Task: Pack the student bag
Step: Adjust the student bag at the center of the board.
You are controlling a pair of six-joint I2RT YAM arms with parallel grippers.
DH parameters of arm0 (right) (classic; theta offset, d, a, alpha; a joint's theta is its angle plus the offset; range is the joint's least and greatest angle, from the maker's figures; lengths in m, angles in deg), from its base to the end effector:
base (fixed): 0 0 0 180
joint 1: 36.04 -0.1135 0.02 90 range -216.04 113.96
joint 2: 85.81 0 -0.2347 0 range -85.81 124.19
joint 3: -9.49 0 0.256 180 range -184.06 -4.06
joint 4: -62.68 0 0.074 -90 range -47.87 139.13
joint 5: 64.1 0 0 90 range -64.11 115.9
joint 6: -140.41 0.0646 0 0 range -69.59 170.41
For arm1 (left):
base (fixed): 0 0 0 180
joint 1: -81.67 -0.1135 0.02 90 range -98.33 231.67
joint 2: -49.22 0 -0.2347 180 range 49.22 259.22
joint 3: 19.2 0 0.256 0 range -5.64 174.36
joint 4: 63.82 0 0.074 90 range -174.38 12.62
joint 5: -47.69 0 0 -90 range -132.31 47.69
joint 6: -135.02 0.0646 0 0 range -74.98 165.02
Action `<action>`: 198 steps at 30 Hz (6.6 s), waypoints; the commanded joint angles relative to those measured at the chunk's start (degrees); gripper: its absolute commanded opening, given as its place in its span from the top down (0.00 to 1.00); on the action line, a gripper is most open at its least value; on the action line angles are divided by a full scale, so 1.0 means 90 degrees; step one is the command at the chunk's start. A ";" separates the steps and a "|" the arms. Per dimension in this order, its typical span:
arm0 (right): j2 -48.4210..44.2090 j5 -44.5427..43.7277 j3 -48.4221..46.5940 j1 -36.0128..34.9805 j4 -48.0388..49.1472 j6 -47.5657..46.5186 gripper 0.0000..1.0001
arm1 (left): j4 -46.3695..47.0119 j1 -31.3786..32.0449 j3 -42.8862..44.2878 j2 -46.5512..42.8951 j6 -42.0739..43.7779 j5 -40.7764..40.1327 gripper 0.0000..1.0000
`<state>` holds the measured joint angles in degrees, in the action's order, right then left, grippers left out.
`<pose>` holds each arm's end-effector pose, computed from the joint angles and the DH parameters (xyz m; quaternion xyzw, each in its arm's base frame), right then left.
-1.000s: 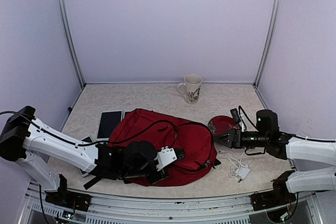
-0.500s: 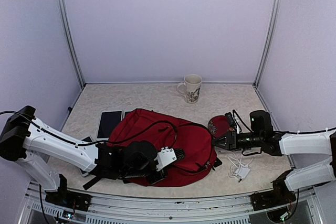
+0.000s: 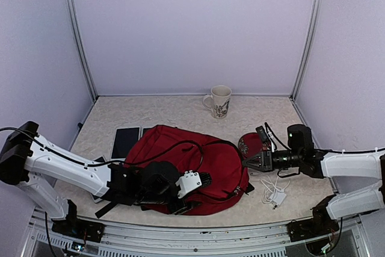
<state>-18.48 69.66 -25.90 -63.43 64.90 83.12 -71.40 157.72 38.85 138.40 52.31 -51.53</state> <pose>0.2028 0.1554 0.1348 -0.1497 0.8103 0.5123 0.2419 0.0928 -0.3307 0.1297 0.5714 0.6944 -0.1838 0.3969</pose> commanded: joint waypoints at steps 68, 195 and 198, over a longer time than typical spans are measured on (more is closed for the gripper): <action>0.0118 0.0674 -0.2841 -0.0843 -0.1708 -0.3993 1.00 | -0.1009 -0.1374 0.0322 -0.1621 0.0686 0.2507 0.50; 0.0171 -0.4683 -0.2946 -0.3251 -0.1472 0.1364 0.54 | 0.2916 -0.1643 0.1031 -0.0241 -0.3122 0.0891 1.00; 0.0710 -0.4422 -0.3134 -0.3099 -0.1075 0.1415 0.44 | 0.3074 -0.1511 0.1033 -0.0176 -0.3124 0.0977 1.00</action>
<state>-16.49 26.50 -51.17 -92.28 48.51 91.97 -51.77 142.53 45.49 136.57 25.60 -45.10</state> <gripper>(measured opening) 0.509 0.007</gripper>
